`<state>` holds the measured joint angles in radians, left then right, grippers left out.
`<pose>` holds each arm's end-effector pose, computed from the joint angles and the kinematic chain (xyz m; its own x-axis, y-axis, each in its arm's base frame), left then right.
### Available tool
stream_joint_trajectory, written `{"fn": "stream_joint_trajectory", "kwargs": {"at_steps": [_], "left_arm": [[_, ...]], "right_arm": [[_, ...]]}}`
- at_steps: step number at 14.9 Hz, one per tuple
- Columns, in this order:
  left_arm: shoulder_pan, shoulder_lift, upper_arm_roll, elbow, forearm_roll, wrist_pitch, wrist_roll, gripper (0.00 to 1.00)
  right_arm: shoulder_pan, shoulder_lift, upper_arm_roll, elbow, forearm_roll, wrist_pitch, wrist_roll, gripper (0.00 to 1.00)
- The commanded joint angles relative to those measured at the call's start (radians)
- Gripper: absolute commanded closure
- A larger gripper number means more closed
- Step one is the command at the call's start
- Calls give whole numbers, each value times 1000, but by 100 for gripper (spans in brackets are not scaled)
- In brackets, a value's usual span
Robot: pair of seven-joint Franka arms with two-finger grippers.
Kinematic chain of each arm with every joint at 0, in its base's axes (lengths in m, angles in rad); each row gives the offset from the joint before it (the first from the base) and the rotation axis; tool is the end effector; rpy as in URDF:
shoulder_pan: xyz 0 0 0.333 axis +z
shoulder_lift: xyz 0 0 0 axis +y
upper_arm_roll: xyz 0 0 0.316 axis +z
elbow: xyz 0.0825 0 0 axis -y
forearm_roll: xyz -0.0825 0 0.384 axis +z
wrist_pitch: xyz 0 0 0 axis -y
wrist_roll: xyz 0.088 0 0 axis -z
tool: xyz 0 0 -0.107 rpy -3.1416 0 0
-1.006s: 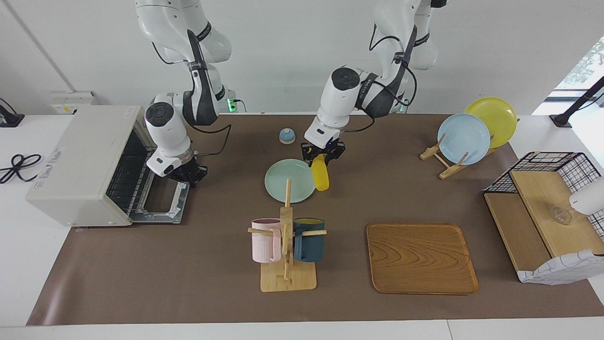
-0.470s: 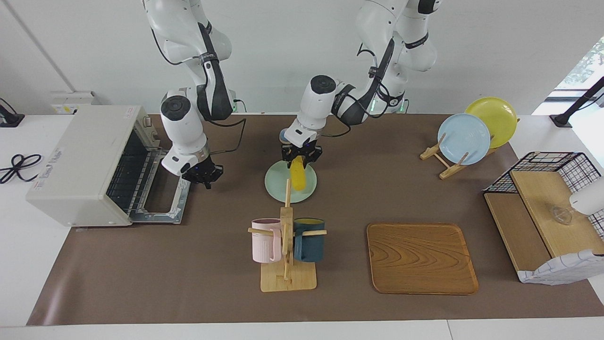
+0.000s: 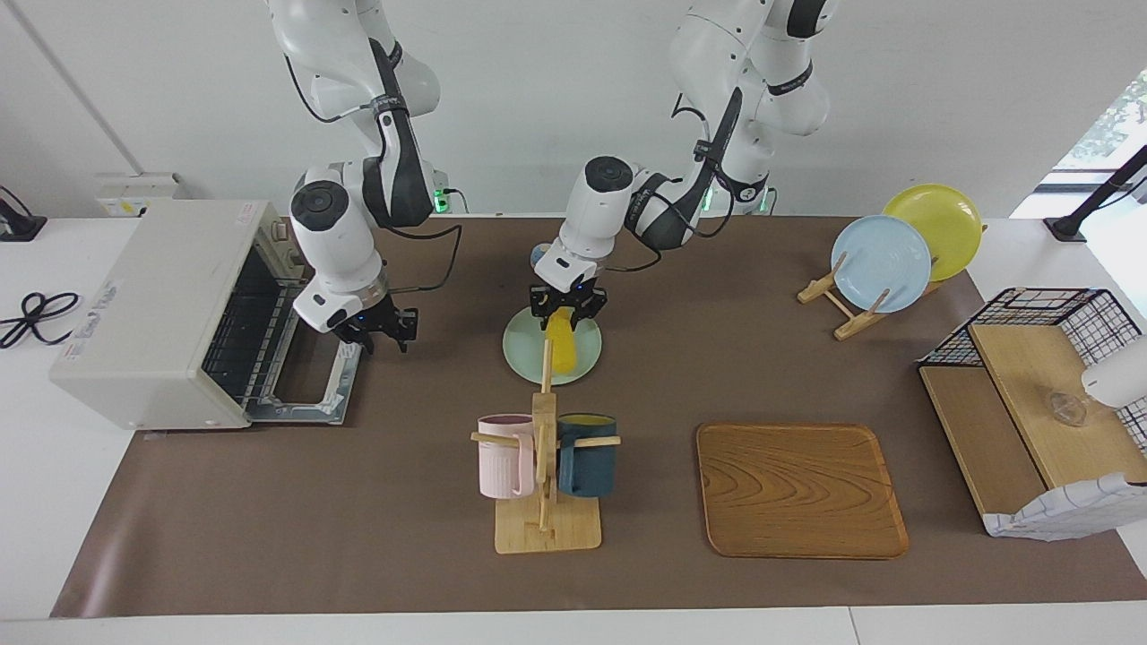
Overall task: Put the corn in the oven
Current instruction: 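Carry the corn with the left gripper while the right gripper opens the oven, then open the left gripper on the plate while the right gripper lowers the door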
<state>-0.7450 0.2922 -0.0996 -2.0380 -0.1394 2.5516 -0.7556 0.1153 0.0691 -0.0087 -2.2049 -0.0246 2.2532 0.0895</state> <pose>0.4112 -0.4568 0.3229 0.9973 0.0336 0.0655 0.0170 -0.9708 0.2392 0.5332 0.0564 0.3484 0.9993 0.0326 -0.0191 0.0330 -0.9992 0.0212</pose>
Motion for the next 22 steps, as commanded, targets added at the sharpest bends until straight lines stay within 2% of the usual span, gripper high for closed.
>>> {"fn": "stream_joint_trajectory", "kwargs": {"at_steps": [1,3,4,6,9,11,13,15,17,19,21,22], "left_arm": [[-20,1,18,10,-17,-10,9,0],[-14,-17,18,10,-17,-39,12,0],[-10,-40,18,10,-17,-63,12,0],[7,-79,18,10,-17,-123,15,0],[70,-152,24,36,-17,-244,16,0],[165,-185,24,102,-16,-412,105,0],[283,-208,24,171,-14,-560,217,0],[386,-237,24,215,-9,-649,298,0],[472,-274,26,228,23,-711,376,0],[562,-306,26,229,47,-766,496,0],[636,-329,26,229,49,-815,596,0],[659,-340,27,229,75,-833,616,0]], "right_arm": [[-46,-14,6,7,14,23,-39,20],[-46,-17,4,59,15,-67,-71,18],[-48,-15,4,89,15,-134,-67,8],[-51,-31,0,152,15,-228,-70,2],[-51,-42,-1,281,3,-381,-68,0],[-51,-20,1,330,6,-383,-68,0],[-43,-18,1,324,11,-351,-65,0],[-17,-18,27,338,0,-363,-33,0],[73,-12,33,391,-17,-408,100,0],[191,41,36,465,-63,-418,229,0],[256,157,36,661,-66,-513,385,0],[276,210,38,762,-60,-567,406,0]]}}
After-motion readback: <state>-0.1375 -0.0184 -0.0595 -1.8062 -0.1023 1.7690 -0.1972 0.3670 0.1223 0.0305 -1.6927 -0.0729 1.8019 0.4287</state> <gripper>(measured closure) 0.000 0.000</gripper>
